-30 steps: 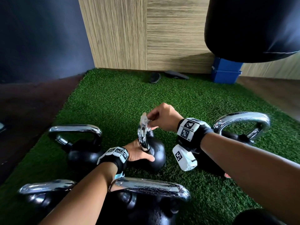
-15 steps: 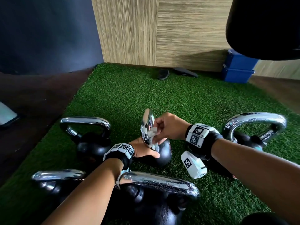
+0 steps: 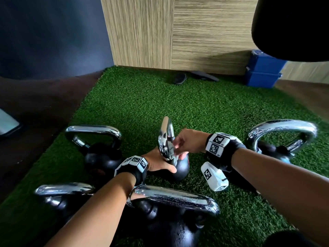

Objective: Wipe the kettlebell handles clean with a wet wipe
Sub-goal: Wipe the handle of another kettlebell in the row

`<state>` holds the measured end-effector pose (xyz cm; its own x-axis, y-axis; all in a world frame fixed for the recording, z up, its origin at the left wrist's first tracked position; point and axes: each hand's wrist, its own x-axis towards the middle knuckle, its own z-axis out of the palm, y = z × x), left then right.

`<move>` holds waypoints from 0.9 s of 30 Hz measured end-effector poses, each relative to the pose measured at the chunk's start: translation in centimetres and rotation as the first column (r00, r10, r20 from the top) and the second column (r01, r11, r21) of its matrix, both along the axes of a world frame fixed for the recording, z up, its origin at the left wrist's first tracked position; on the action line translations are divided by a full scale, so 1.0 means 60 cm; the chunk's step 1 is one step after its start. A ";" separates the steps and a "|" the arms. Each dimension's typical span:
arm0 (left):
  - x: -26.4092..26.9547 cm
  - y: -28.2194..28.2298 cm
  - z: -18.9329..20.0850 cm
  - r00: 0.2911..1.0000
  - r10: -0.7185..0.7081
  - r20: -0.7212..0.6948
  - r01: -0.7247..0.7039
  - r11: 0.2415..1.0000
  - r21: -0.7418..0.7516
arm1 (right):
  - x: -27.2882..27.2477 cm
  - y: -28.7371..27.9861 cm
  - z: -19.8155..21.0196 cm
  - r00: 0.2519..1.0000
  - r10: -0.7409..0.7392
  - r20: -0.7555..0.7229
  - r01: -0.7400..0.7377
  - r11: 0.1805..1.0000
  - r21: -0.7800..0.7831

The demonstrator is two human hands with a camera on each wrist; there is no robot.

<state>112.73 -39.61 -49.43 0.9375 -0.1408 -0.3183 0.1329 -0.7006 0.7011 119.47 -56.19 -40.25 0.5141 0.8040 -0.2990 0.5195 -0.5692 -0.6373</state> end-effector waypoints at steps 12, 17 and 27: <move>0.000 -0.018 0.012 0.992 -0.123 0.035 0.114 0.977 0.178 | 0.003 -0.037 -0.007 0.955 0.003 -0.297 0.018 0.998 0.066; -0.007 -0.018 0.006 0.989 -0.117 0.087 0.105 0.986 0.129 | 0.009 -0.045 -0.020 0.814 0.044 -0.580 0.041 0.990 0.133; 0.002 -0.016 -0.008 0.990 -0.094 0.107 0.081 0.990 0.119 | 0.021 -0.042 -0.056 0.603 -0.068 -0.795 0.428 0.868 0.251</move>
<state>112.85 -40.55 -49.92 0.9537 -0.1928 -0.2306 -0.0075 -0.7822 0.6230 120.73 -58.70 -43.64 0.4527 0.8102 -0.3723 -0.3591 -0.2165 -0.9078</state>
